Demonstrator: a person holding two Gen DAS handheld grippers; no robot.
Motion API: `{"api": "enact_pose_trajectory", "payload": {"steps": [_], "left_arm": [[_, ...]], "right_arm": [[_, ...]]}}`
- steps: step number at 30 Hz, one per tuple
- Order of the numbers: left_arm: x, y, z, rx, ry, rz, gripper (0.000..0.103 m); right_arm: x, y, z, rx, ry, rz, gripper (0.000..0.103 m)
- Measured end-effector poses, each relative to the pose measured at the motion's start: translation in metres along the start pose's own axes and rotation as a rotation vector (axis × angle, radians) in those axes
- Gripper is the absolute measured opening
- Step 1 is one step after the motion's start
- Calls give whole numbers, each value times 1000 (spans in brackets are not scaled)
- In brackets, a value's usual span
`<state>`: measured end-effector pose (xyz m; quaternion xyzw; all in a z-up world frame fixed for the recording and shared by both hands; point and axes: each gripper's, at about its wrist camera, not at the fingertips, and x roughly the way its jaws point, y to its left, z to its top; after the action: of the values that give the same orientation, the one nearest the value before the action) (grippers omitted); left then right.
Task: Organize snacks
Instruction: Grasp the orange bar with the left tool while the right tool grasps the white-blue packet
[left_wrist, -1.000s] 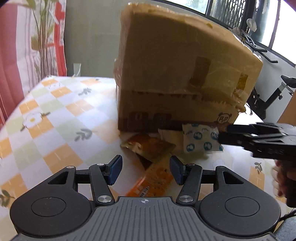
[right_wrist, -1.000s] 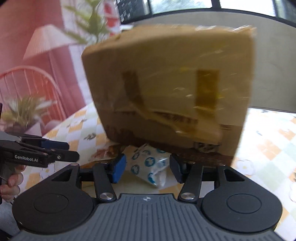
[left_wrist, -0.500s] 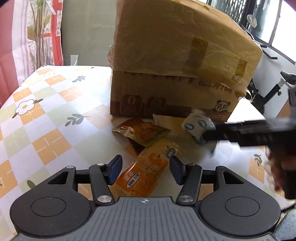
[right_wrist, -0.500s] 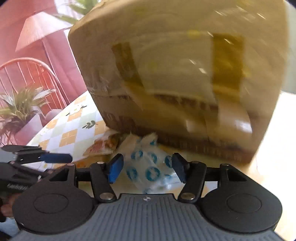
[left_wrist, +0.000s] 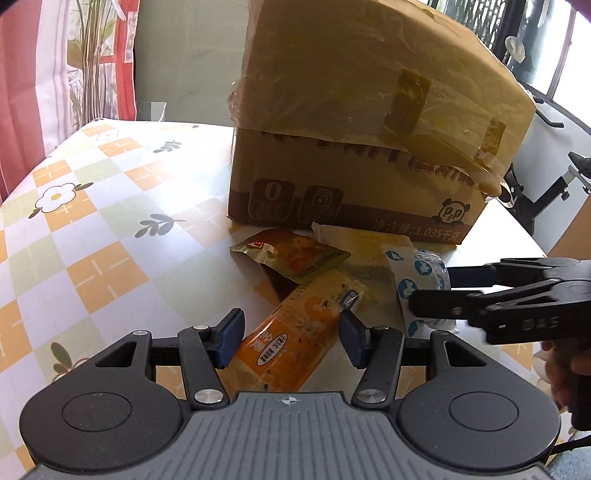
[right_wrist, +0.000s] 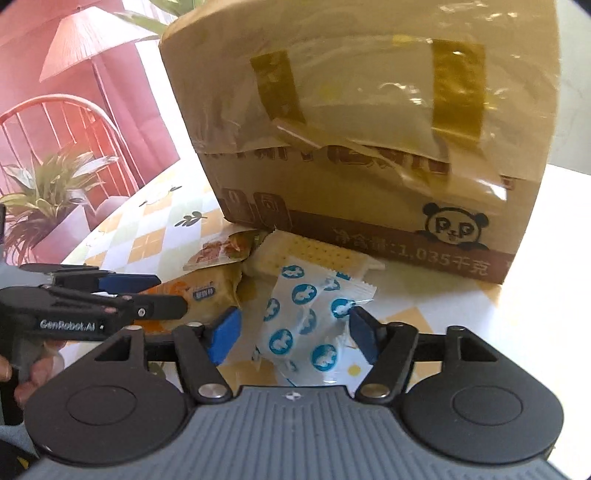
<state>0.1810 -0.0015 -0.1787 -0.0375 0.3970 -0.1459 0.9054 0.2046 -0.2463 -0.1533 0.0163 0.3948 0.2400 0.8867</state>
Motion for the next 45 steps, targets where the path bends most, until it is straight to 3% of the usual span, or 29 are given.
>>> {"api": "enact_pose_trajectory", "payload": {"steps": [4,19,25,26,29,32,37,45], "left_arm": [[0,1,-1,-17,8,-7,57],[12,-17,-6,37,58,-17,54],[24,-27,-2,74,45,10,54],[24,-28,-2,81,44,18,46],[23,-31,-4,100,36,35,42],[19,-30,-8,79,27,34,42],[18,-32,-12,89,20,45,42],[18,-35,-14,121,12,65,42]], "right_arm": [[14,6,-3,-22,33,-59,71],[-8,-7,-31,-48,-15,-144,69],[-1,1,-27,-103,-44,-109,70],[2,2,-26,-117,-49,-111,70],[6,2,-29,-131,-71,-112,69],[6,-7,-34,-90,-96,-93,60],[0,-13,-40,-57,-126,-69,55],[0,-13,-40,-63,-130,-66,55]]}}
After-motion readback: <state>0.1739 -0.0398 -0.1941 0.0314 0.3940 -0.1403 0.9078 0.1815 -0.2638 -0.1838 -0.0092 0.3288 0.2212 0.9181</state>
